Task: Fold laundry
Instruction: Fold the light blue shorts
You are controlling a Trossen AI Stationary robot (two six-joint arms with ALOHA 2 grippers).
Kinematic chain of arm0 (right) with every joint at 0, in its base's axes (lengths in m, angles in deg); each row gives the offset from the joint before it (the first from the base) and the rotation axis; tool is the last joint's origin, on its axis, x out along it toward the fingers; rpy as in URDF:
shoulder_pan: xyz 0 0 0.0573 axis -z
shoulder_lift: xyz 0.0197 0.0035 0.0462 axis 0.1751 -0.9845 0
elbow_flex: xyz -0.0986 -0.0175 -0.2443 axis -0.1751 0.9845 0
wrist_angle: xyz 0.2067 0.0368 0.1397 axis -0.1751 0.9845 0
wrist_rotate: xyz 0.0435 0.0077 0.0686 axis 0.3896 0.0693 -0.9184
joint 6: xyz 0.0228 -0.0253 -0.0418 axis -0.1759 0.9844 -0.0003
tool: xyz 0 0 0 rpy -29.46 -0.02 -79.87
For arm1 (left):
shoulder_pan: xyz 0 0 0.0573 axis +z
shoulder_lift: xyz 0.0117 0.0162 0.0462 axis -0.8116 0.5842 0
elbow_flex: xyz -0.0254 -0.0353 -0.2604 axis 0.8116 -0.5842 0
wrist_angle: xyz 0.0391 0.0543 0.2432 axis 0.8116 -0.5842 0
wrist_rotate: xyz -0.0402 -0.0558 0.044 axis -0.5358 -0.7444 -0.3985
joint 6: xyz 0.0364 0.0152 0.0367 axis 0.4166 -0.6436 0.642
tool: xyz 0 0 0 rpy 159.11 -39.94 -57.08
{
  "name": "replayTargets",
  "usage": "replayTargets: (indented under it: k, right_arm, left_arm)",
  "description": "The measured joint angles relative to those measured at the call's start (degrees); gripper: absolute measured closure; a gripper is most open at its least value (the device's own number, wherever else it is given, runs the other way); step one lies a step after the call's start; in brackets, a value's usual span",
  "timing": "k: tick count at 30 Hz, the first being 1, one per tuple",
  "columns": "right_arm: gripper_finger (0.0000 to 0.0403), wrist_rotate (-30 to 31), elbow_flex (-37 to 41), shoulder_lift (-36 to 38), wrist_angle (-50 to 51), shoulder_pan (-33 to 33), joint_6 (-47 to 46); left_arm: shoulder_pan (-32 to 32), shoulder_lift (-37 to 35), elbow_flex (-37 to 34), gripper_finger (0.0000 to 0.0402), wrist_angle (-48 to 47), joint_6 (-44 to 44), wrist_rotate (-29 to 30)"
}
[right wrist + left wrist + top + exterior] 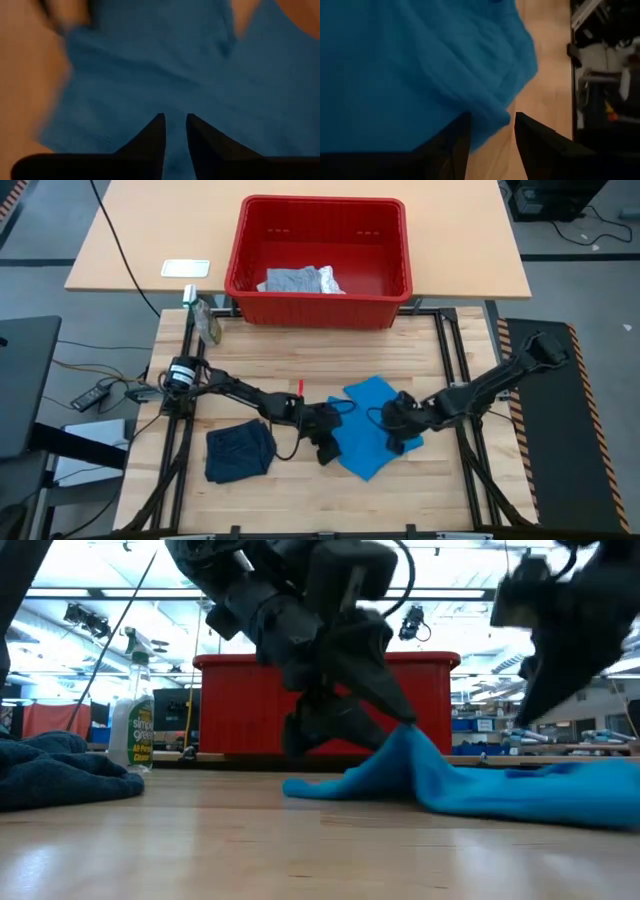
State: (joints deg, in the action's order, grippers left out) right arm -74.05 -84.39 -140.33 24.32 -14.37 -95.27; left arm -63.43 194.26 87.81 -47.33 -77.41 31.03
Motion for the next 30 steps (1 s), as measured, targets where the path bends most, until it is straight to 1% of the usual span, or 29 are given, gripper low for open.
replayTargets:
  k: [2,4,6,7,10,13,15,17,19,24,28,30]
  right_arm:
    - [0.0320,-1.3,-0.1,0.0,-3.0,-1.4,-5.1]
    - [0.0320,-4.1,-0.1,-0.8,-6.1,-2.5,-11.3]
    - [0.0320,-6.0,-0.1,-2.1,-8.1,-4.6,-15.7]
    - [0.0320,-6.5,-0.4,-3.3,-9.0,-6.0,-17.3]
    - [0.0320,-6.1,-3.4,-7.2,-9.6,-10.2,-18.2]
    - [0.0320,-5.9,-8.2,-12.3,-4.5,-12.9,-19.0]
    - [0.0320,-5.9,-12.3,-15.8,1.4,-14.1,-18.8]
    - [0.0320,-5.6,-16.7,-19.0,5.9,-15.3,-18.5]
    - [0.0320,-4.6,-20.8,-21.9,9.8,-16.2,-18.0]
    - [0.0310,-0.6,-28.9,-27.6,11.6,-16.9,-17.5]
    - [0.0291,0.8,-32.5,-31.6,12.1,-17.1,-17.3]
    - [0.0279,1.2,-33.0,-33.2,11.4,-17.6,-17.3]
  left_arm:
    - [-0.1,-0.3,0.7,0.0247,-1.5,3.4,0.0]
    - [0.1,-1.8,1.8,0.0247,-4.9,8.2,0.0]
    - [0.5,-3.3,4.0,0.0247,-9.7,13.7,0.5]
    - [0.7,-4.1,4.8,0.0247,-14.0,17.1,1.4]
    - [0.7,-4.7,7.2,0.0246,-24.0,29.9,5.2]
    - [-0.7,-5.3,8.1,0.0242,-31.4,40.9,5.8]
    - [-2.1,-5.1,8.4,0.0235,-32.3,45.1,6.7]
    - [-3.4,-4.9,8.2,0.0225,-33.6,48.1,9.6]
    - [-4.3,-4.2,8.3,0.0214,-31.4,51.5,11.8]
    - [-5.2,-3.1,8.4,0.0194,-28.6,55.6,13.7]
    - [-4.4,-1.4,8.3,0.0195,-28.4,55.8,13.6]
    - [-3.9,-1.2,8.3,0.0200,-28.7,55.9,13.7]
